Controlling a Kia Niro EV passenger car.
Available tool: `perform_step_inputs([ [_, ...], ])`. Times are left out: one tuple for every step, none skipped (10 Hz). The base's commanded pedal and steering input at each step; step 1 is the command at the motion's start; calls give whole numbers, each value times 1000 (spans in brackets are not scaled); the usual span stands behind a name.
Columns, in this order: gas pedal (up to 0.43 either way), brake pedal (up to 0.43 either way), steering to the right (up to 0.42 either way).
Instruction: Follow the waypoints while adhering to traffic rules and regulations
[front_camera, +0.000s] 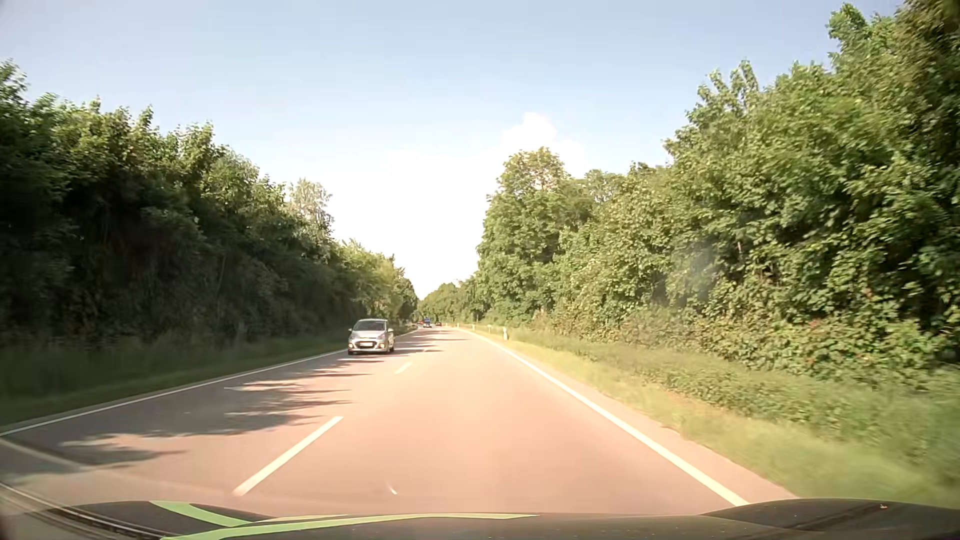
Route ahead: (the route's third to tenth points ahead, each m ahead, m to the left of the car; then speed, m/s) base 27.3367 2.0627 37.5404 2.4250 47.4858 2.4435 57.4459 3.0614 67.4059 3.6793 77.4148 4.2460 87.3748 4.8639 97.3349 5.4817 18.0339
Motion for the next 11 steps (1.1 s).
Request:
perform_step_inputs([
  [98,0,-2],
  [98,0,-2],
  [98,0,-2],
  [98,0,-3],
  [98,0,-3],
  [98,0,-3],
  [87,0,-3],
  [87,0,-3],
  [87,0,-3],
  [87,0,-4],
  [87,0,-4],
])
